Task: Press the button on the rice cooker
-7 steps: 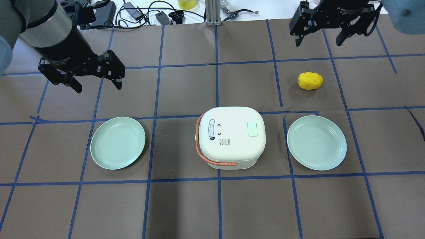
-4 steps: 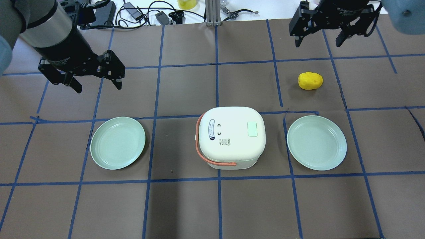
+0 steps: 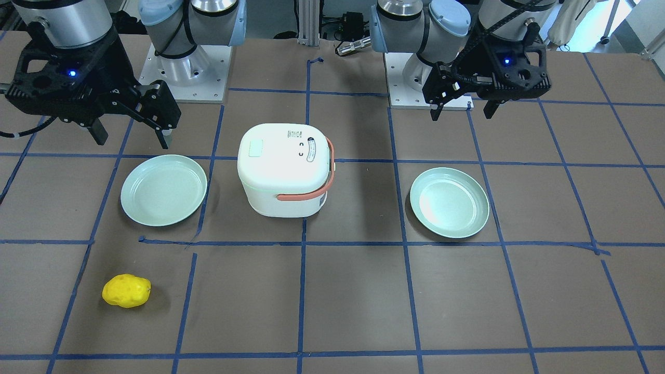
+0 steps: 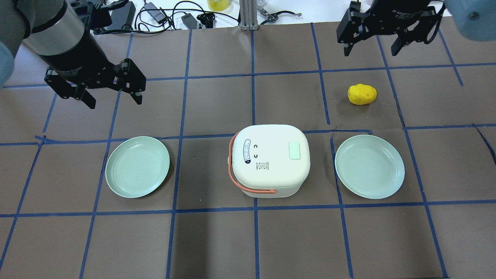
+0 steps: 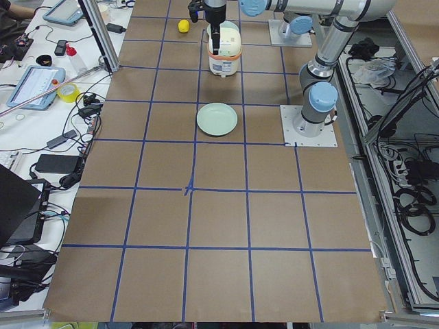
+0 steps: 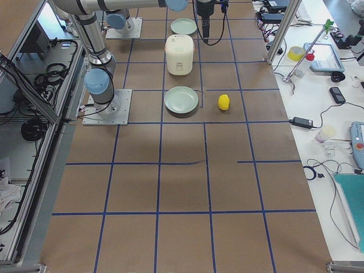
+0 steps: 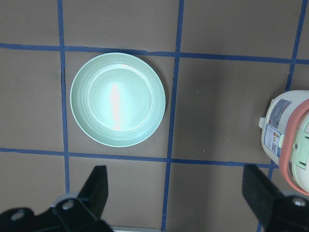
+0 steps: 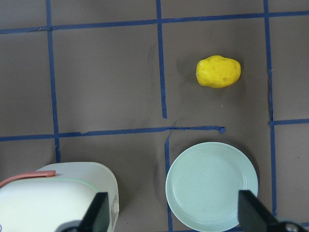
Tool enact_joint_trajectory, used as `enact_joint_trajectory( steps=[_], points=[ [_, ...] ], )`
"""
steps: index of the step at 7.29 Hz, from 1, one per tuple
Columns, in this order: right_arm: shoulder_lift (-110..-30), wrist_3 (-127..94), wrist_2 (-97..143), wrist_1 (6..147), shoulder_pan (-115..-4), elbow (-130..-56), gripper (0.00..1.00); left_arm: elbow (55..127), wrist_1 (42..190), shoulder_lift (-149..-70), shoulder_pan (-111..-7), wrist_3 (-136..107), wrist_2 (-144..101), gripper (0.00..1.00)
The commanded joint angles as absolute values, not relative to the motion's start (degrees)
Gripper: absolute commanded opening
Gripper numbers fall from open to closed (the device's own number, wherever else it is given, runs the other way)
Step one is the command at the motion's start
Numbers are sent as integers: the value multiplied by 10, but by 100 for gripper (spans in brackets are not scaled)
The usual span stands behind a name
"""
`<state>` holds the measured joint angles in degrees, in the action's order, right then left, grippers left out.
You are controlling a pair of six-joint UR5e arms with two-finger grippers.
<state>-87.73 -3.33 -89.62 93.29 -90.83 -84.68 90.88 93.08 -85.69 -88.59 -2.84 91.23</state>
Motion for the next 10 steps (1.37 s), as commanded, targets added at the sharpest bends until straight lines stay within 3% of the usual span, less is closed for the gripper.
enact_joint_trajectory(
  steps=[1,2,3,4,10],
  points=[
    [-883,-34,-855,933,-925,-884,28,909,931,-857,-886,-28,912,100],
    [-884,-34,-853,933,-940,-898,22,909,931,-857,-886,-28,912,100],
    [-883,-36,-847,932,-972,-918,6,908,931,-857,-886,-29,912,100],
    [-883,-55,-846,933,-994,-942,0,909,931,-857,-886,-28,912,100],
    [-885,-91,-846,991,-1035,-1027,0,909,931,-857,-886,-28,912,100]
  ],
)
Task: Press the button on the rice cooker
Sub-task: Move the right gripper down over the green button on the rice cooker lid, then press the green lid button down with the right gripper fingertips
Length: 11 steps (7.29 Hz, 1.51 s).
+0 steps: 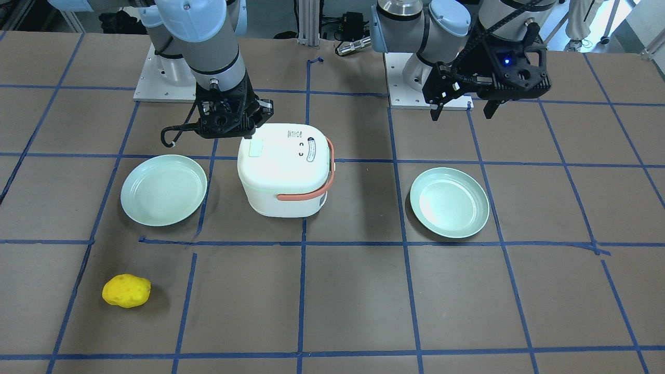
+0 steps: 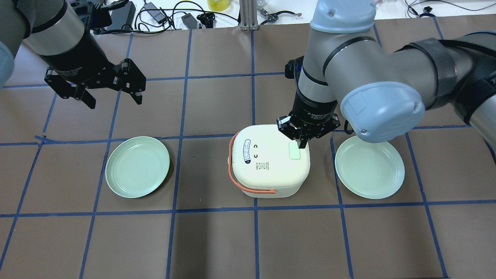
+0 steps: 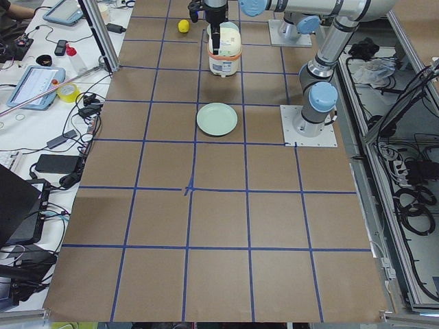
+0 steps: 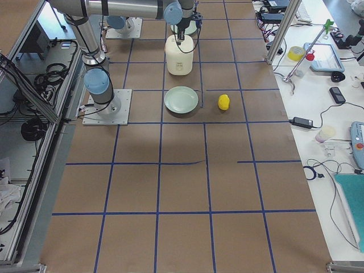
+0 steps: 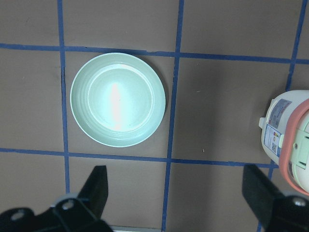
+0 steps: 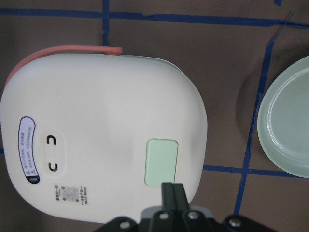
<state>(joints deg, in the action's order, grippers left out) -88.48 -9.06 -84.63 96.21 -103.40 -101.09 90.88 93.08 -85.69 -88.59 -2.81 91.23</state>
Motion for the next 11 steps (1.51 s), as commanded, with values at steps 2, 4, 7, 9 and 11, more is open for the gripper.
enact_joint_trajectory(
  steps=[2,4,7,9,11],
  points=[
    [-887,-91,-852,1012,-1038,-1041,0,909,931,-857,-886,-28,912,100],
    [-882,-101,-852,1029,-1040,-1046,0,909,931,-857,-886,-29,912,100],
    [-875,-101,-855,1030,-1049,-1053,0,909,931,-857,-886,-29,912,100],
    [-873,-101,-854,1031,-1049,-1053,0,909,931,-857,-886,-28,912,100],
    [-869,-101,-854,1032,-1049,-1053,1,909,931,-857,-886,-29,912,100]
  ],
)
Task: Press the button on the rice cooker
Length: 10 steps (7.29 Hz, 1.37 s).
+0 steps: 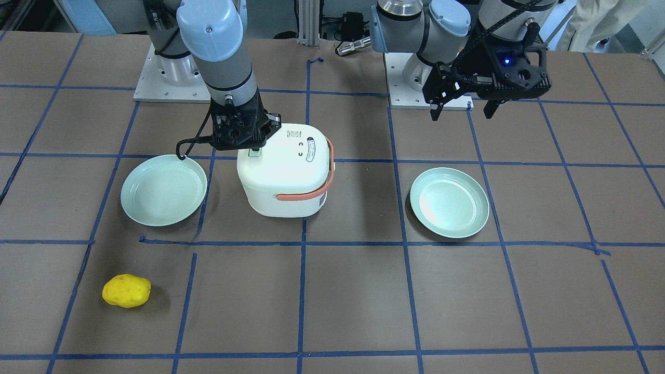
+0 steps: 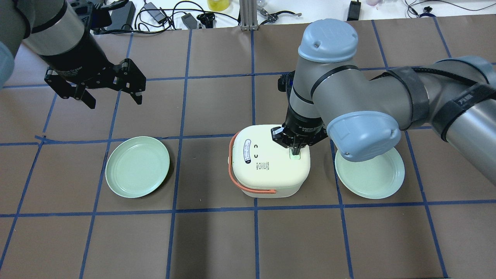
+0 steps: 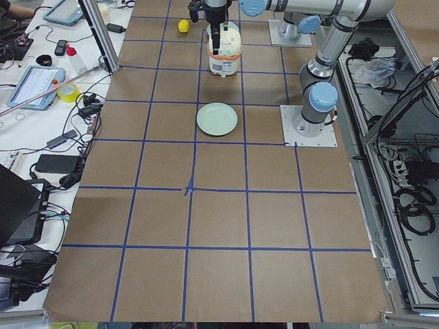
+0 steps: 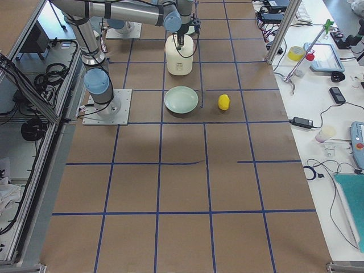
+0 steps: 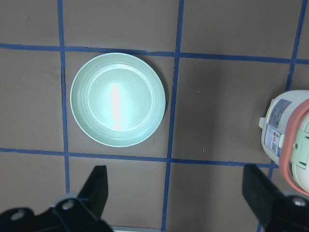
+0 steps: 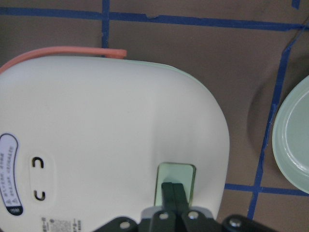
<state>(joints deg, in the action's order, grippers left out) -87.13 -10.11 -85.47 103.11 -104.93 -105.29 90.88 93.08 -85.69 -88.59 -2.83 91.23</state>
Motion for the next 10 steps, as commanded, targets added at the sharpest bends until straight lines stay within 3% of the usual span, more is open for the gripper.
enact_joint_trajectory(
  steps=[1,3,5,8,10],
  points=[
    [-869,-101,-856,1040,-1049,-1052,7,909,931,-857,-886,-28,912,100],
    [-870,-101,-858,1049,-1048,-1039,100,909,931,-857,-886,-29,912,100],
    [-875,-96,-890,1075,-1035,-1007,100,909,931,-857,-886,-29,912,100],
    [-875,-84,-882,947,-944,-885,100,909,931,-857,-886,-28,912,100],
    [-876,-64,-857,943,-891,-857,100,909,931,-857,-886,-28,912,100]
  ],
)
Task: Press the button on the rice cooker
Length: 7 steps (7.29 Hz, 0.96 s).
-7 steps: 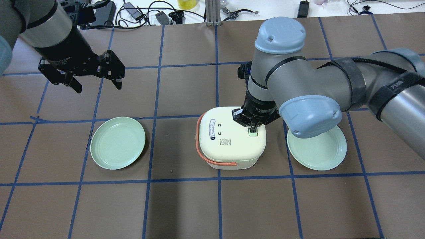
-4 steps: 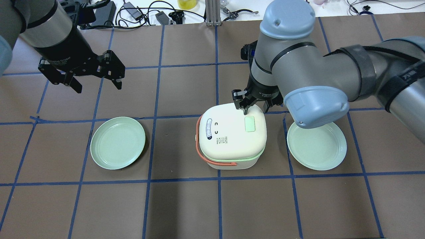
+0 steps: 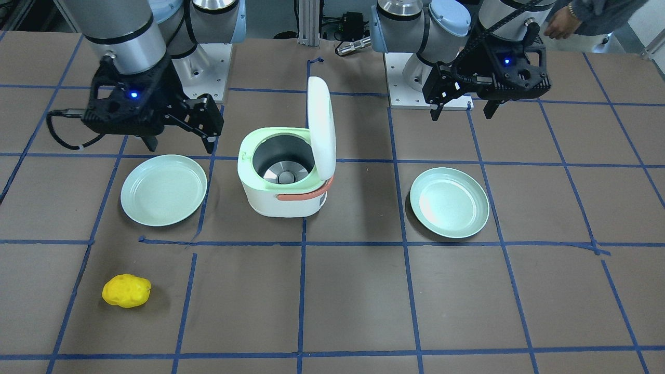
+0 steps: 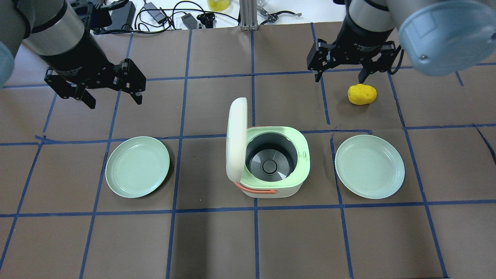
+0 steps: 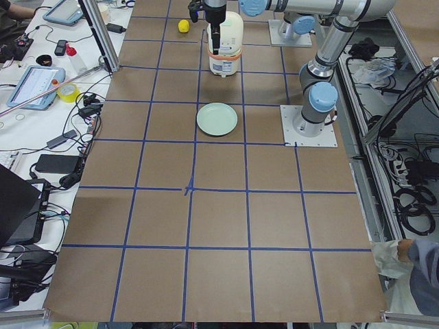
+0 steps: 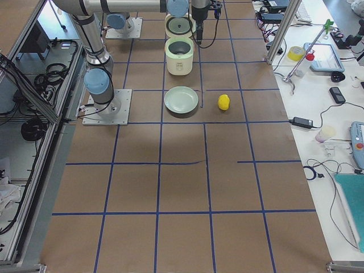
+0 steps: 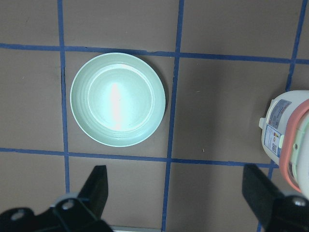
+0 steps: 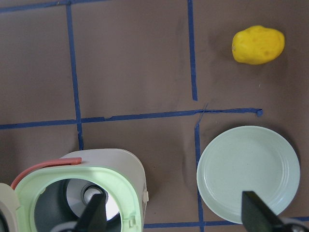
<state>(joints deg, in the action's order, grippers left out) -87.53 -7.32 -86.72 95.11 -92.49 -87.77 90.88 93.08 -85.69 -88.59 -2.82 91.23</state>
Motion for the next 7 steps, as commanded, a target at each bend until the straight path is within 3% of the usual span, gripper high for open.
enact_joint_trajectory(
  steps=[1,7],
  points=[
    [-876,-55,-868,950,-889,-853,100,909,931,-857,-886,-29,912,100],
    [-876,-55,-881,964,-890,-854,100,909,931,-857,-886,-28,912,100]
  ],
)
